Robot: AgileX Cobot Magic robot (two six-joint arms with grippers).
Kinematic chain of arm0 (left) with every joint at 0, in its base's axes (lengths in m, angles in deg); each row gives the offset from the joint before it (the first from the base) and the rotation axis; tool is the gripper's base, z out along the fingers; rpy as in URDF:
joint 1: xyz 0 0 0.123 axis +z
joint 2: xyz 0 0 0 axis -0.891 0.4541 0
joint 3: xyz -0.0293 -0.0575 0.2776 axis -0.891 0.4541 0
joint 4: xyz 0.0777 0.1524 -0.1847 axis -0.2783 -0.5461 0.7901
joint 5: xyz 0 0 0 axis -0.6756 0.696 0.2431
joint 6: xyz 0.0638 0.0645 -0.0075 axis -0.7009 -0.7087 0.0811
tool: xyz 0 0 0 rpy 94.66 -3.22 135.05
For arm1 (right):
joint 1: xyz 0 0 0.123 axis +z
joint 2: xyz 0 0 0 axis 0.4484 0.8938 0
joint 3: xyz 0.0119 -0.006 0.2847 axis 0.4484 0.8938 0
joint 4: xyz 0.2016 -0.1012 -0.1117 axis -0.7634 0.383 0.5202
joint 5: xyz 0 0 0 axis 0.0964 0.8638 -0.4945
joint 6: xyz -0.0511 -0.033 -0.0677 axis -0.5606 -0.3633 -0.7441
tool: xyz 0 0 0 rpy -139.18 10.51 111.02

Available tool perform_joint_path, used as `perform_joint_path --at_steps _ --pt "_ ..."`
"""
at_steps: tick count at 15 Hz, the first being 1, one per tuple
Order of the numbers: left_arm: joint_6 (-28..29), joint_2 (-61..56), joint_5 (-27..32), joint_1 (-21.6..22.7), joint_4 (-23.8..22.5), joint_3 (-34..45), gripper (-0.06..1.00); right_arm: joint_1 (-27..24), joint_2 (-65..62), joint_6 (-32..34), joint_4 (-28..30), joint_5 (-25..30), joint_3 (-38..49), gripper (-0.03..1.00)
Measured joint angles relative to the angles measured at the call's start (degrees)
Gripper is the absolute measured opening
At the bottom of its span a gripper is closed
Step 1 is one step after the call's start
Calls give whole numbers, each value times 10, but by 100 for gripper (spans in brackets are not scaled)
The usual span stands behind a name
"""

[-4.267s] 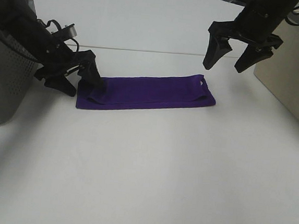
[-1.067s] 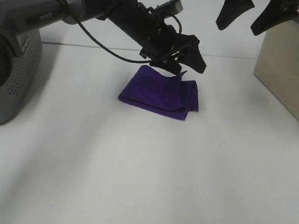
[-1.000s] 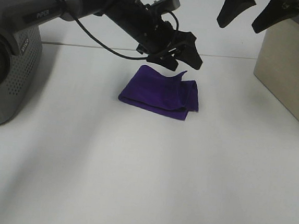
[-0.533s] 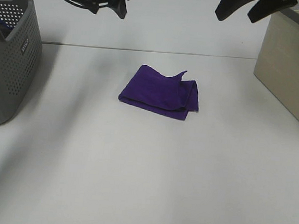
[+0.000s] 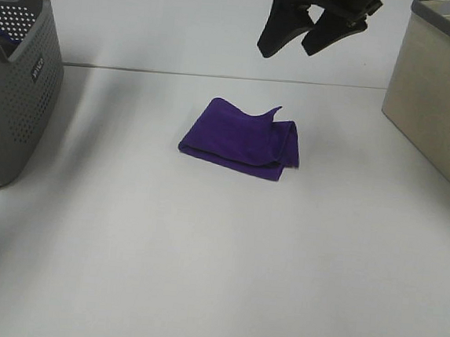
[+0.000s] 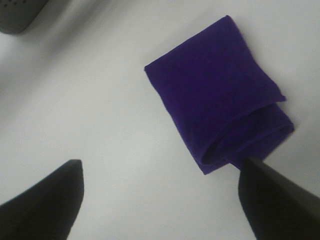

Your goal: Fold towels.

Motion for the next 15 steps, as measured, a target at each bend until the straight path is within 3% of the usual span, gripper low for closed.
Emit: perform_joint_path --at_steps 1,2,3,4,6,9,12,15 --pt "-3 -32 0 13 -21 49 69 0 0 34 33 1 -18 82" --pt "-18 -127 1 18 -46 192 69 0 0 105 105 31 -57 82" --pt "-22 -178 1 18 -50 258 69 -1 0 133 133 42 -72 82" --pt "-22 -202 0 18 -51 288 69 -2 -2 143 145 44 -78 82" --pt "-22 -329 -1 26 -57 430 69 -13 -25 163 167 48 -82 82" --pt "-13 -512 -27 69 -64 661 69 -99 -111 172 158 46 -63 82" --pt "-12 -682 -80 92 -67 831 69 -172 -231 178 171 46 44 82" --pt "-8 -861 -90 94 -68 979 69 -180 -440 186 180 48 246 85"
